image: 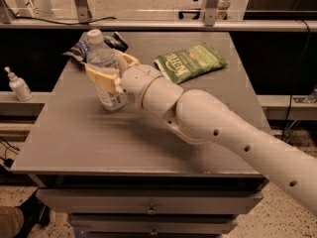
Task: Place blue plastic bottle upright
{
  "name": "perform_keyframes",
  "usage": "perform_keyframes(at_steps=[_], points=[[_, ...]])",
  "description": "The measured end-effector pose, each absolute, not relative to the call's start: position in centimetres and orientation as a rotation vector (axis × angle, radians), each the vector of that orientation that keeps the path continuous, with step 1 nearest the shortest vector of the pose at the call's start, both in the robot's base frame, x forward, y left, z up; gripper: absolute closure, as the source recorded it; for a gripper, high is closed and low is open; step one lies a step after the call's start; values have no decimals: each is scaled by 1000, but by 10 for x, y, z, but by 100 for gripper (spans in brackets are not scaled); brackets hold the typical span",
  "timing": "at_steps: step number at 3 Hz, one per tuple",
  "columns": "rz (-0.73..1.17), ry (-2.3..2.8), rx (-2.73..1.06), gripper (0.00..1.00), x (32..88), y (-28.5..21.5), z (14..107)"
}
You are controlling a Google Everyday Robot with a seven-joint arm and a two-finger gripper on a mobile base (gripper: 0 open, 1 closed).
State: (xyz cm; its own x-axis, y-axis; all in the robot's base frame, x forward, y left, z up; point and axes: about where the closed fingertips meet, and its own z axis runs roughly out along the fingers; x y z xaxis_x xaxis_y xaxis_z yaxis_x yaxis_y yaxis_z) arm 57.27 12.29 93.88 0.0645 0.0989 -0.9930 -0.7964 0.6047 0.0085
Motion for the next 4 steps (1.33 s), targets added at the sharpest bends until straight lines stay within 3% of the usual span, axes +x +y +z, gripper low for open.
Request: perform_keyframes(at_steps=[2, 3, 4], points=[[756, 1345, -659, 12, 573, 123, 940], [765, 1361, -657, 0, 563, 122, 930], [758, 1371, -660, 0, 559, 117, 927]])
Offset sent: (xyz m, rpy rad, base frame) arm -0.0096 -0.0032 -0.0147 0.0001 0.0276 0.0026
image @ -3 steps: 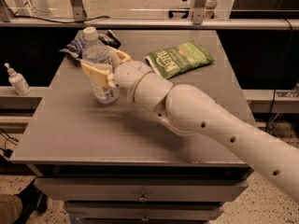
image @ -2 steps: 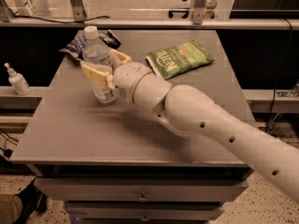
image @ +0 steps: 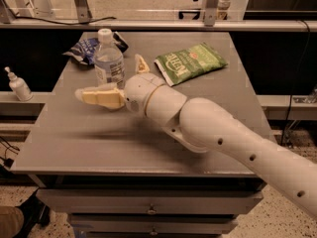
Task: Place blue plastic bottle upright
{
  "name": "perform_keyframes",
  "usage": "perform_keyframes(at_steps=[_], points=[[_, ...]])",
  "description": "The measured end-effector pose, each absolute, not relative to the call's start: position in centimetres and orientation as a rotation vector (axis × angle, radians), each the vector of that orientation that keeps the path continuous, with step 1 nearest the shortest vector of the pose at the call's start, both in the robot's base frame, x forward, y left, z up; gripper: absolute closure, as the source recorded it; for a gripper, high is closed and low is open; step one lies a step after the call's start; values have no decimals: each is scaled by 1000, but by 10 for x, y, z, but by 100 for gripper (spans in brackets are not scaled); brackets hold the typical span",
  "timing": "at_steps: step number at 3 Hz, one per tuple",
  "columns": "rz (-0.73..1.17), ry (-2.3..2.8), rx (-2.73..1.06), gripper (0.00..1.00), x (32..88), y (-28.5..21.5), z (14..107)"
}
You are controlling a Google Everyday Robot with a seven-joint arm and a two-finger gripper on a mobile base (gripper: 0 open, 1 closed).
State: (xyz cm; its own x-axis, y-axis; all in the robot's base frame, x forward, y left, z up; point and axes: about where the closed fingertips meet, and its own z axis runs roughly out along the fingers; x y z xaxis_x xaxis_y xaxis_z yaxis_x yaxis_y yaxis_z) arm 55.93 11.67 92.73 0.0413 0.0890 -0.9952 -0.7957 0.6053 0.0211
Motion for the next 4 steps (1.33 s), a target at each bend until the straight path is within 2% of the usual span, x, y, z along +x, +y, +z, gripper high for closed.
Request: perform_keyframes(at_steps=[1, 4], points=[[746, 1390, -677, 0, 555, 108, 925], [747, 1487, -864, 0, 511, 23, 907]])
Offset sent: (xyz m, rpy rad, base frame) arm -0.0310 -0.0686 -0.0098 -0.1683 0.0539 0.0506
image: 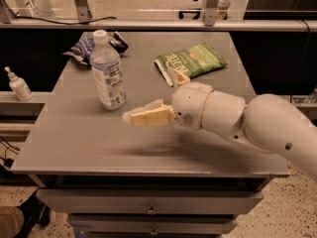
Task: Place blue plastic bottle upright
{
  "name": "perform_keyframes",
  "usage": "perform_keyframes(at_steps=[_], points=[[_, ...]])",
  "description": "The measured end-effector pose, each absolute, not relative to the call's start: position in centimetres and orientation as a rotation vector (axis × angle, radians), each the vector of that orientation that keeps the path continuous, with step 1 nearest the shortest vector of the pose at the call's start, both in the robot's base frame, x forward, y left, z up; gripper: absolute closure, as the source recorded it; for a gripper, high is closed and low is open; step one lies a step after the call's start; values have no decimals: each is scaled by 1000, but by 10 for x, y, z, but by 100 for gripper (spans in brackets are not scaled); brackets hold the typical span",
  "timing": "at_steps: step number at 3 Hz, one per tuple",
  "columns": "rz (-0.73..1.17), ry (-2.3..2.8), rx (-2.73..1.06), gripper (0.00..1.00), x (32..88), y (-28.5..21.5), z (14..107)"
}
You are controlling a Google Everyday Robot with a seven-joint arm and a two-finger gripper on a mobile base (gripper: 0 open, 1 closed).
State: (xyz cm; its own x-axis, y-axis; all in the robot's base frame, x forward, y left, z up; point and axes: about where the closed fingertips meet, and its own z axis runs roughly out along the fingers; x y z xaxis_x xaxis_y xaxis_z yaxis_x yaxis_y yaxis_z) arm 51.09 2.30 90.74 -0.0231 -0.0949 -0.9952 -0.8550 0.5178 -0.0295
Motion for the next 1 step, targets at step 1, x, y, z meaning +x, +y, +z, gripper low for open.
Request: perform_keyframes(at_steps=[1], points=[[747, 1487, -864, 0, 511, 23, 907]])
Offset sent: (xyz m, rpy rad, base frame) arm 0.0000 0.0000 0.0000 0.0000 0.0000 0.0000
